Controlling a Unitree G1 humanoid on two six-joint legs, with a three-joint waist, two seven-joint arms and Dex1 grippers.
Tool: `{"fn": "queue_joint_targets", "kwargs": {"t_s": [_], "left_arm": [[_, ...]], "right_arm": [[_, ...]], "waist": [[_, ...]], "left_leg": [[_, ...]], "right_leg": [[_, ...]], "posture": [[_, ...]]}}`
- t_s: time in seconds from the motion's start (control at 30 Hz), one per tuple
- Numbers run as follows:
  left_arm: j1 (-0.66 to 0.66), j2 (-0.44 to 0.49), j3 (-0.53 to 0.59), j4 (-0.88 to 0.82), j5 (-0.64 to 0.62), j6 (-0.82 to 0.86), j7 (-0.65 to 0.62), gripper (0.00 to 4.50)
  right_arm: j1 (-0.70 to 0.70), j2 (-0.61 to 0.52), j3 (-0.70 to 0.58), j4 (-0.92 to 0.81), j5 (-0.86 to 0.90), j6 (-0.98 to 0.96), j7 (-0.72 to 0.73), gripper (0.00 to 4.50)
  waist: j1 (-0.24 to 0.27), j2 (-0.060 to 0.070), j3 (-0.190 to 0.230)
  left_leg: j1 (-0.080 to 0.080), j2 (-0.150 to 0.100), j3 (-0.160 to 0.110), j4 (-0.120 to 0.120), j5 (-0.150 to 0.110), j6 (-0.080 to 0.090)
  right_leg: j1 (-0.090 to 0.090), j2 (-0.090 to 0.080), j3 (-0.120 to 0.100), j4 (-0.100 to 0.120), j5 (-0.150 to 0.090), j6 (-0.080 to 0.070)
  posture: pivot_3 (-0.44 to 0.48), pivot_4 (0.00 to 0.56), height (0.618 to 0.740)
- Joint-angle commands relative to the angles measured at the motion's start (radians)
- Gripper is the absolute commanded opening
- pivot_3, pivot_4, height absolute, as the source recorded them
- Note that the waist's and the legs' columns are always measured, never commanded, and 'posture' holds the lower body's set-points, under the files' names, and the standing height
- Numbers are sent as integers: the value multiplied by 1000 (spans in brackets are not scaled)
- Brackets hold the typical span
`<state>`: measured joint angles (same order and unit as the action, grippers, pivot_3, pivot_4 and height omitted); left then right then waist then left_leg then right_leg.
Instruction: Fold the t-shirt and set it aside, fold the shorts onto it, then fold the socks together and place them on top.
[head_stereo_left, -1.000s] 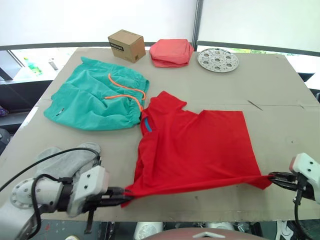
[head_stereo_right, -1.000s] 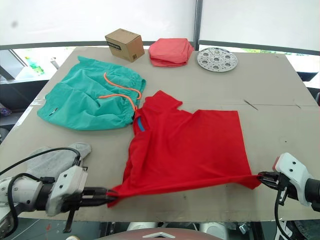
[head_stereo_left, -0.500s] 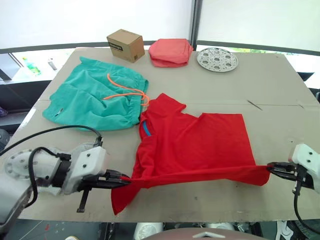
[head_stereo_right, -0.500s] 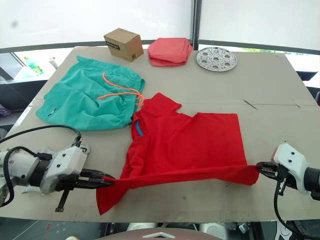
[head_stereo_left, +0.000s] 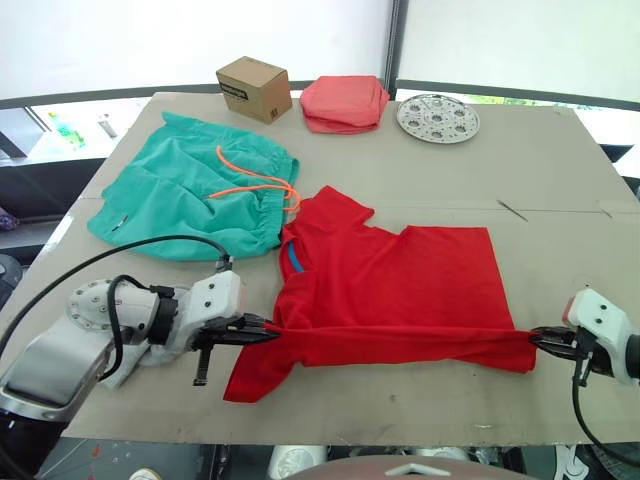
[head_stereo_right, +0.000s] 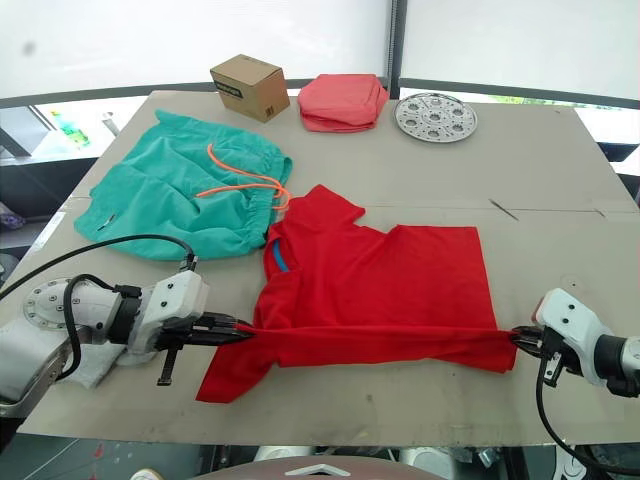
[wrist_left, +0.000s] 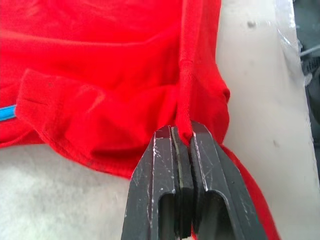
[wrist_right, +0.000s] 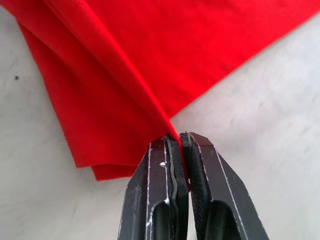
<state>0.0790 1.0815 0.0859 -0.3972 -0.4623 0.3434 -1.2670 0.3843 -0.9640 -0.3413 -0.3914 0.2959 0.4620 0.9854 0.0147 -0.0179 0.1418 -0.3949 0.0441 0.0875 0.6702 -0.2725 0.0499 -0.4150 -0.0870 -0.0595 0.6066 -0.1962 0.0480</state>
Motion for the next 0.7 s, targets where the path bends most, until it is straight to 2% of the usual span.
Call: {"fn": "queue_joint_targets", "kwargs": {"t_s": [0.03, 0.07, 0.1, 0.23, 0.33, 0.4, 0.47, 0.6, 0.7], "left_arm": [[11, -27, 80, 31, -41, 11, 15, 0], [23, -28, 97, 38, -58, 14, 0, 0], [35, -26, 109, 42, -68, 13, -14, 756], [135, -28, 222, 30, -203, 188, -16, 2423], [255, -33, 303, 52, -222, 240, -38, 2423], [297, -67, 307, 54, -183, 196, -12, 2423], [298, -106, 294, 26, -197, 201, 21, 2423], [205, -184, 225, -76, -251, 264, 130, 2423], [86, -227, 135, -114, -236, 318, 227, 2423]], "right_arm": [[-8, 3, -70, 32, -26, 2, -46, 53], [-6, 4, -70, 36, -26, -2, -48, 53], [-5, 6, -70, 37, -26, -4, -49, 0], [7, 9, -71, 28, -21, -7, -43, 0], [18, 16, -68, 14, -13, -7, -37, 0], [22, 22, -64, 7, -12, -8, -39, 0], [21, 26, -62, 3, -8, -6, -37, 0], [21, 26, -60, -9, -2, -1, -26, 0], [19, 28, -52, -21, 3, 5, -24, 0]], "waist": [[0, 0, 0], [0, 0, 0], [0, 0, 0], [0, -1, 0], [-4, 0, 0], [-1, 0, 0], [2, 0, 0], [9, -2, -1], [16, -2, -2]], "left_leg": [[0, 0, 0, 0, 0, 0], [0, 0, 0, 0, 0, 0], [0, 1, 0, 0, 0, 0], [0, 1, 0, 0, 0, 0], [0, 2, 0, 0, 0, 0], [1, 2, 0, 0, 0, 0], [1, 1, 0, 0, 0, 0], [0, 0, -1, 1, -2, -3], [0, 0, -2, 2, -1, -1]], "right_leg": [[0, 0, 0, 0, 0, 0], [0, 0, 0, 0, 0, 0], [0, 0, 0, 0, 0, 0], [0, 0, 0, 0, 0, 0], [0, 0, 0, 0, 0, 0], [-1, 0, 0, 0, 0, 0], [-1, -1, 0, 0, 0, 0], [0, -3, -1, 0, 0, 0], [0, -2, -1, 0, 0, 0]], "posture": [[0, 150, 740], [0, 150, 740], [0, 150, 740], [0, 150, 740], [0, 150, 740], [0, 150, 740], [0, 150, 740], [0, 150, 740], [0, 150, 740]]}}
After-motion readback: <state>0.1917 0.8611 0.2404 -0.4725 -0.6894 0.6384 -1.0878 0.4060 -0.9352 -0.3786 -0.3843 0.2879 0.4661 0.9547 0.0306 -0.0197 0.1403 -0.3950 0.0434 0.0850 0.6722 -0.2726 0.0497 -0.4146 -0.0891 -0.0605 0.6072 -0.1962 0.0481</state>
